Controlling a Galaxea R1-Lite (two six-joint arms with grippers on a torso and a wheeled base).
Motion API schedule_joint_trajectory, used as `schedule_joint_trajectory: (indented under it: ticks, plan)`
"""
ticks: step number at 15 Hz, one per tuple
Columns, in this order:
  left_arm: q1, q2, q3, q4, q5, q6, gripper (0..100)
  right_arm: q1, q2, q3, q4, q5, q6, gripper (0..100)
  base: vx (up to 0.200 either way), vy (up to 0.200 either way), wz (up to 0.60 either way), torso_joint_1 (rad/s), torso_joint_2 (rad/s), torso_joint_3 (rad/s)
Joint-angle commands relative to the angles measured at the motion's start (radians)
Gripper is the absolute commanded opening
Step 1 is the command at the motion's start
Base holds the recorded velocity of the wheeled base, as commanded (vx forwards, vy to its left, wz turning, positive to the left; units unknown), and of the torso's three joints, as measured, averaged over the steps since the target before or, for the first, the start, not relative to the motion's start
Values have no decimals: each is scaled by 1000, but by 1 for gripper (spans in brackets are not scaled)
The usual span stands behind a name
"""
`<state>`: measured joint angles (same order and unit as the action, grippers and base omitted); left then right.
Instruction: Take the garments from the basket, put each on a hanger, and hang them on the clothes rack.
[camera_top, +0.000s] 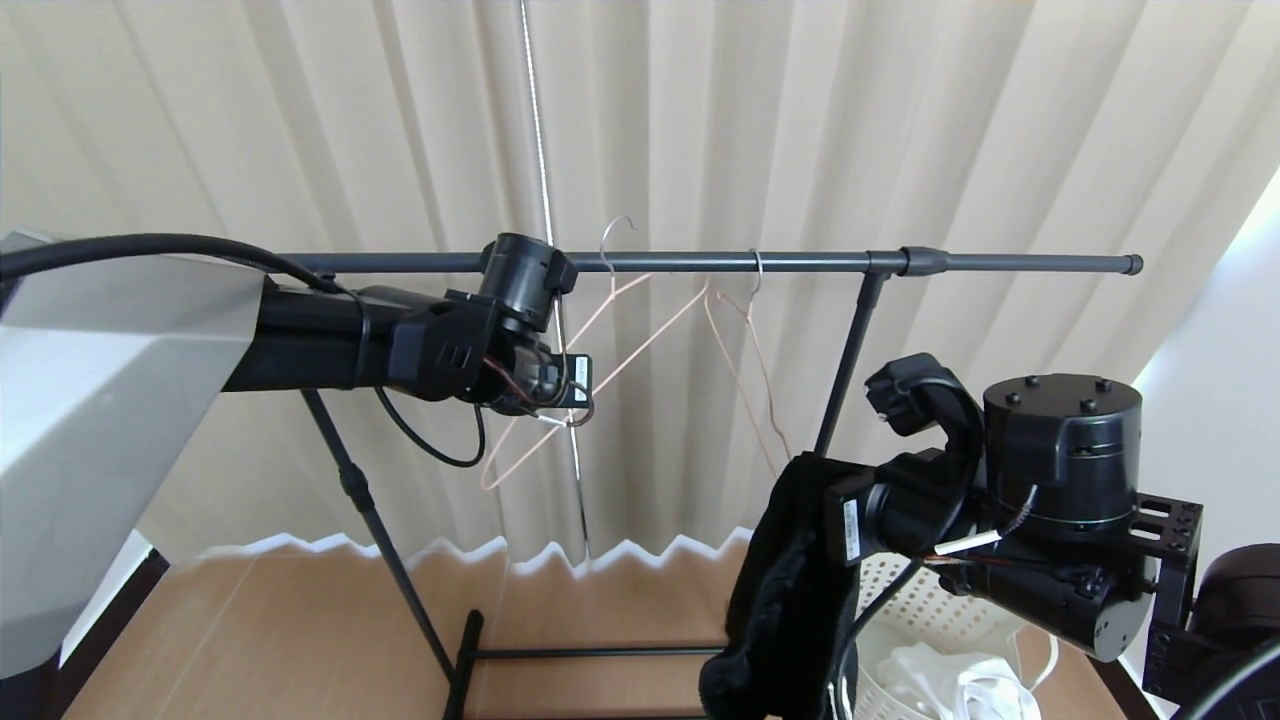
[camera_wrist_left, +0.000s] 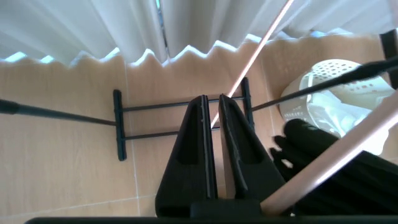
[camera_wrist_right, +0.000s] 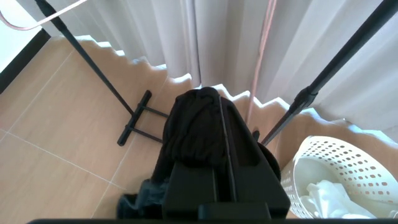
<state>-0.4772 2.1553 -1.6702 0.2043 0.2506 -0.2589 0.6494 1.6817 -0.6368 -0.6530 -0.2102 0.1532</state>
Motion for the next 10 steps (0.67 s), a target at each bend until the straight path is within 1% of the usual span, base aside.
schedule_joint_trajectory:
  ticks: [1, 4, 7, 8, 9, 10]
  plan:
    - [-8, -37, 7, 0, 2, 0, 0, 1, -4, 0, 0, 0, 0, 0, 0, 0, 0, 0, 0, 0]
    - [-15, -88, 50, 1, 7, 0, 0, 1, -7, -1, -2, 0, 0, 0, 0, 0, 0, 0, 0, 0]
    - [-21, -249, 219, -2, 2, 1, 0, -2, -4, -6, -2, 0, 0, 0, 0, 0, 0, 0, 0, 0]
    - [-20, -282, 259, -3, 1, 0, 0, -2, -4, -6, -2, 0, 0, 0, 0, 0, 0, 0, 0, 0]
    - [-20, -328, 323, -28, -1, 0, 0, -2, -2, -6, -2, 0, 0, 0, 0, 0, 0, 0, 0, 0]
    - [-20, -354, 385, -75, -2, 1, 0, -2, 0, -6, -2, 0, 0, 0, 0, 0, 0, 0, 0, 0]
